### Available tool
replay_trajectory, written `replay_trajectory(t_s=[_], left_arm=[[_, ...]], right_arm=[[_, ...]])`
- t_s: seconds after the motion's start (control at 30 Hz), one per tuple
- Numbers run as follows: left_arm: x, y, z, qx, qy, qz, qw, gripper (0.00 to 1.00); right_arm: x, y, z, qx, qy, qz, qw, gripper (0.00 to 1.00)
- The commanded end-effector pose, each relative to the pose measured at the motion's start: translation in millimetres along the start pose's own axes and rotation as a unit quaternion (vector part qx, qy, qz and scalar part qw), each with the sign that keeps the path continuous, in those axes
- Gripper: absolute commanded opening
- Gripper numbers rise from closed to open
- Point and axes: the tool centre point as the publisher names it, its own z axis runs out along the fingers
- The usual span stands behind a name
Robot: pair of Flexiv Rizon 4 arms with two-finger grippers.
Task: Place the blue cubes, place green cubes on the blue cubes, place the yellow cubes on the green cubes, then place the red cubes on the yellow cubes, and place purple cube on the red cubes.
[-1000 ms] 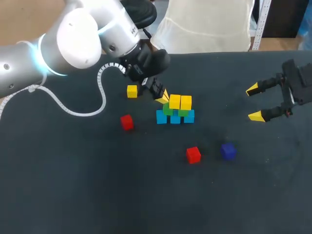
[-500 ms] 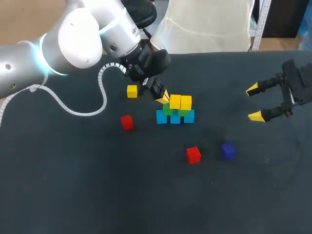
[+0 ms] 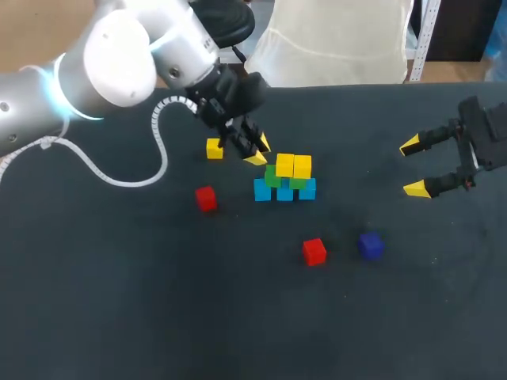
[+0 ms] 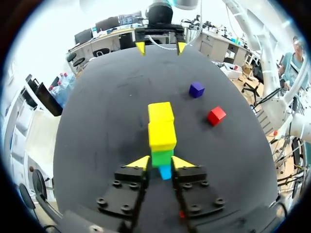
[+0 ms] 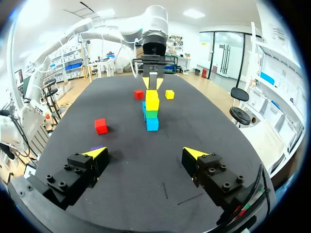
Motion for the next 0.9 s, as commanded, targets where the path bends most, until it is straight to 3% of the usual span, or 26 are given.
replay_trajectory(t_s=[0.03,0.37,0.9], left_arm=[[13.3,-2.1,-17,-0.015,-0.008,-0.005,1.0,1.0],[59.1,29.0,-41,-0.056,-0.016,-0.038,0.998,1.0],[104.7,64.1,-33,-0.07,-0.007,-0.065,0.995,1.0]], right_arm=[[1,-1,1,-0.001,-0.001,-0.001,1.0,1.0],[1,-1,1,-0.001,-0.001,-0.001,1.0,1.0],[1,-1,1,-0.001,-0.001,-0.001,1.0,1.0]])
